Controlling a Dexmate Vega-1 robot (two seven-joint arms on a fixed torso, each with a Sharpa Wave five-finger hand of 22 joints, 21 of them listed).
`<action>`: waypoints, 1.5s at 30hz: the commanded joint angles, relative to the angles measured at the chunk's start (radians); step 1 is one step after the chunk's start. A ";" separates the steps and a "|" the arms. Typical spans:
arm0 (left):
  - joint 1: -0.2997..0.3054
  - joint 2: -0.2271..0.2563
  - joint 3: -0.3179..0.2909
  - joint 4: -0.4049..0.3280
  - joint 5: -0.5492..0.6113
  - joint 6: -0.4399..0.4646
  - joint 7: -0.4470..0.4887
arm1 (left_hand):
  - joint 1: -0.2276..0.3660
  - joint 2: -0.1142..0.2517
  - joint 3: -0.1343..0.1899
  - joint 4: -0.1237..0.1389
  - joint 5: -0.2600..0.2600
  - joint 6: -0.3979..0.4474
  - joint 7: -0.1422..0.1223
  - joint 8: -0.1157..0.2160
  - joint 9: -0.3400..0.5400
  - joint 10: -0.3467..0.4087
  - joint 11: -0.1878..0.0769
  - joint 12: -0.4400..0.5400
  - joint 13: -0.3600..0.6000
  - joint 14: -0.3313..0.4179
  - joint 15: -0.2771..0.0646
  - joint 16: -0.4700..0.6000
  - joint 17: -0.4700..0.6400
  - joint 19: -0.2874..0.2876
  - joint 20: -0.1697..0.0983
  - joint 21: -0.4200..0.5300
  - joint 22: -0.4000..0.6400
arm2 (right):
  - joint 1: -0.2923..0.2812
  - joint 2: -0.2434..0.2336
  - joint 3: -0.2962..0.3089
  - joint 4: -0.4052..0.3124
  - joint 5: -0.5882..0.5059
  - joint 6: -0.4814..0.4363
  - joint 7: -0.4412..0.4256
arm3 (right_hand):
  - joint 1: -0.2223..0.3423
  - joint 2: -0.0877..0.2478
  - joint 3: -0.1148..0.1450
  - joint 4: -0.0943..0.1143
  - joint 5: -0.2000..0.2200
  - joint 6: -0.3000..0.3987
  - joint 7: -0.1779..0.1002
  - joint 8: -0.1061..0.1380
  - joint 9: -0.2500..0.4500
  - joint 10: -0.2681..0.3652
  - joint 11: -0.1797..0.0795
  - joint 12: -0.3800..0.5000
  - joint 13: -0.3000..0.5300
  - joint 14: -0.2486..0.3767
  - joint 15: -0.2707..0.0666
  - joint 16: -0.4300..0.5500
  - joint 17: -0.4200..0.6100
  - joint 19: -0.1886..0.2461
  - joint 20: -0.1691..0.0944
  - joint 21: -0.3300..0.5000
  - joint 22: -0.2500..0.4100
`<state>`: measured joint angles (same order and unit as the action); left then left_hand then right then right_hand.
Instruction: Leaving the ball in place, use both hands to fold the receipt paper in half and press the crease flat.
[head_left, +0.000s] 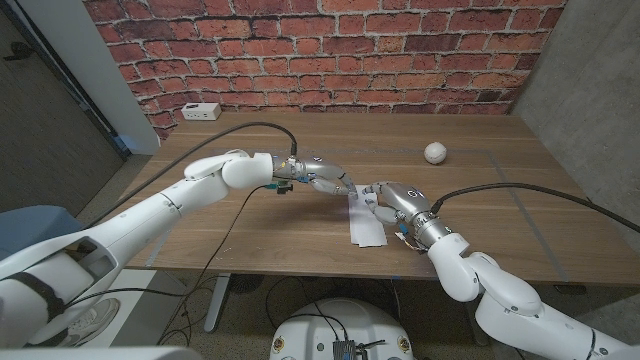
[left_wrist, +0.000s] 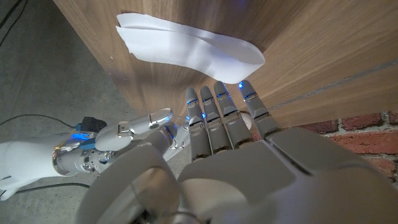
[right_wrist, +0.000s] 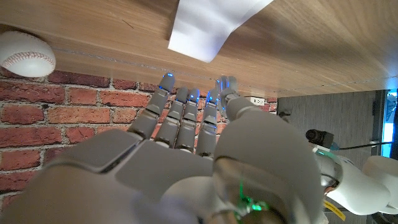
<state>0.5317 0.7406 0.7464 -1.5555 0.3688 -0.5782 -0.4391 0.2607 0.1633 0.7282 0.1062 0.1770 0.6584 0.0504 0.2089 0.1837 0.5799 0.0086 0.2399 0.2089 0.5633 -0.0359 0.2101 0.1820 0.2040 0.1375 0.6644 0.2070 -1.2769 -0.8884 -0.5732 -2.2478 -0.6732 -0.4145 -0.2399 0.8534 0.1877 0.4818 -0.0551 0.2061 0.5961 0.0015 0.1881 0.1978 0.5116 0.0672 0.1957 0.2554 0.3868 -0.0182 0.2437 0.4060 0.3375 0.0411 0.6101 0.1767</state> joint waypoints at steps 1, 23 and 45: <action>-0.010 -0.027 0.028 0.037 -0.150 -0.037 -0.114 | -0.002 0.017 0.031 -0.002 -0.001 0.007 0.002 -0.005 0.005 0.026 0.009 0.000 0.000 0.039 0.002 0.006 -0.005 0.072 -0.052 0.036 0.004 | 0.054 0.037 0.004 0.058 0.008 0.029 -0.033 | 0.004 0.016 0.012 -0.003 0.001 -0.006 -0.005 0.000 0.005 -0.007 -0.001 0.002 0.001 -0.005 -0.004 0.001 0.005 -0.004 -0.005 -0.004 0.002; -0.100 -0.084 0.146 0.041 0.008 0.110 -0.261 | -0.008 0.009 0.084 -0.019 0.003 -0.073 -0.002 -0.032 0.005 -0.064 0.002 -0.047 -0.007 -0.100 0.015 -0.041 -0.009 0.006 -0.071 0.013 -0.014 | 0.113 0.053 0.008 0.070 0.062 0.150 -0.031 | 0.007 0.015 0.027 0.005 0.006 0.005 -0.006 0.007 0.005 0.010 0.001 0.013 -0.001 0.009 -0.009 0.012 0.007 -0.003 -0.008 -0.006 0.003; -0.099 -0.076 0.177 -0.025 0.185 0.166 -0.210 | -0.051 0.008 0.081 0.022 -0.006 -0.162 0.001 -0.033 0.004 -0.140 0.002 -0.052 -0.013 -0.194 0.024 -0.034 -0.010 -0.019 -0.071 -0.003 -0.019 | 0.234 0.064 -0.070 0.067 -0.008 0.138 0.229 | 0.136 0.025 0.166 -0.020 0.037 0.027 -0.026 -0.001 0.008 0.030 -0.013 0.017 -0.005 0.045 -0.052 0.037 0.009 0.014 -0.063 0.016 0.008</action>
<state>0.4327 0.6651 0.9132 -1.5713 0.5074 -0.4263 -0.6621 0.2185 0.1502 0.8063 0.1221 0.1770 0.4976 0.0434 0.1732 0.1836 0.4388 0.0102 0.1845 0.1951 0.3692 -0.0179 0.1701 0.1721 0.1782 0.0607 0.6612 0.1838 -1.1332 -0.8507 -0.5782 -2.1911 -0.6288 -0.2234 -0.1983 0.9800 0.2158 0.6409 -0.0947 0.2370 0.6500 -0.0293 0.1952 0.2027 0.5629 0.0490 0.2220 0.2508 0.4477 -0.0471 0.2849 0.4103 0.3641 -0.0253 0.6194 0.1795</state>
